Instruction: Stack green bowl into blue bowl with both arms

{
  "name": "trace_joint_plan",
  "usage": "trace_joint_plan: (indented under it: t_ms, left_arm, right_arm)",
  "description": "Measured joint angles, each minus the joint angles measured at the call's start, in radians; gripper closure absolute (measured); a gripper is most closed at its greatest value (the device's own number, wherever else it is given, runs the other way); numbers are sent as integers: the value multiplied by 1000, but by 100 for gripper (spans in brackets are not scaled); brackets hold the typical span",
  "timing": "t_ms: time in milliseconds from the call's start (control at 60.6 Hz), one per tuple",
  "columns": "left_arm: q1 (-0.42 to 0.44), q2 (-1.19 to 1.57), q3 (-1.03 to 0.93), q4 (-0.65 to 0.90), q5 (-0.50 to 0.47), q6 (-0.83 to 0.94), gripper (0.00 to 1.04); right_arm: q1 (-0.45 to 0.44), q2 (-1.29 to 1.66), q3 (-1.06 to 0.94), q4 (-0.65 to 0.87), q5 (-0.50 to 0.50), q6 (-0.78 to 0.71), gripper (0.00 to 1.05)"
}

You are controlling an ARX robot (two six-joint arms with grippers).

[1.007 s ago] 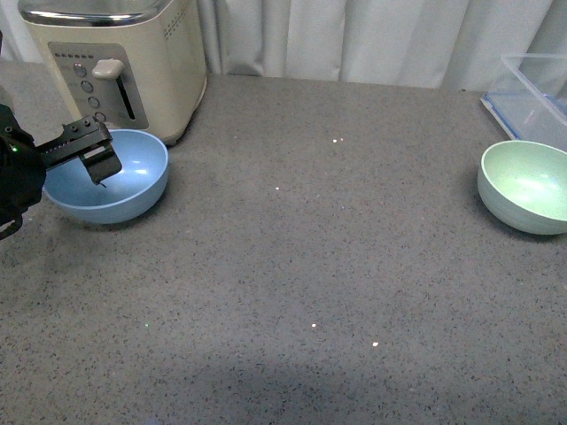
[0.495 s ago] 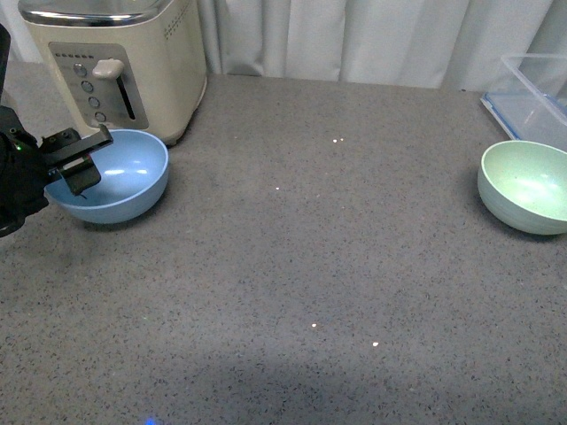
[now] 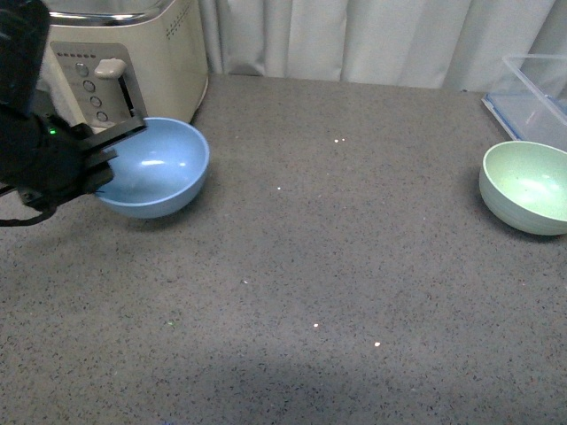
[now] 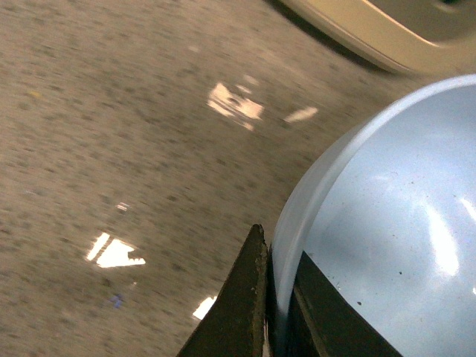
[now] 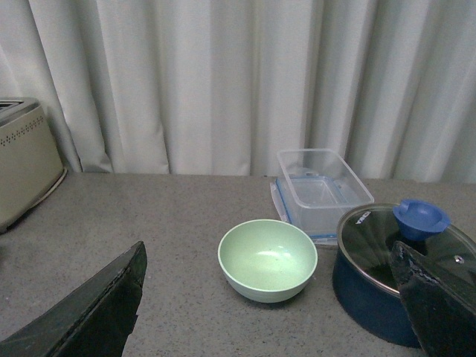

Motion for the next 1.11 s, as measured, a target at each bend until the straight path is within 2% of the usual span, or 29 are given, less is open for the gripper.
trace_joint_plan:
  t_ms: [264,429,594,990,1106]
  left_arm:
    - [-264,11,103,-72,18,-84,101]
    - [-372,80,178,-111,20,-125,101]
    - [-399,143,235,-135,5,-140,101]
    - [-406,179,287,-160,-7,-151,100]
    - [-406,181,287,-160,-3,-151,81]
  right_arm:
    - [0,0,0,0,0,0,9]
    - [0,0,0,0,0,0,9]
    - [0,0,0,0,0,0,9]
    - [0,0,0,0,0,0,9]
    - [0,0,0,0,0,0,9]
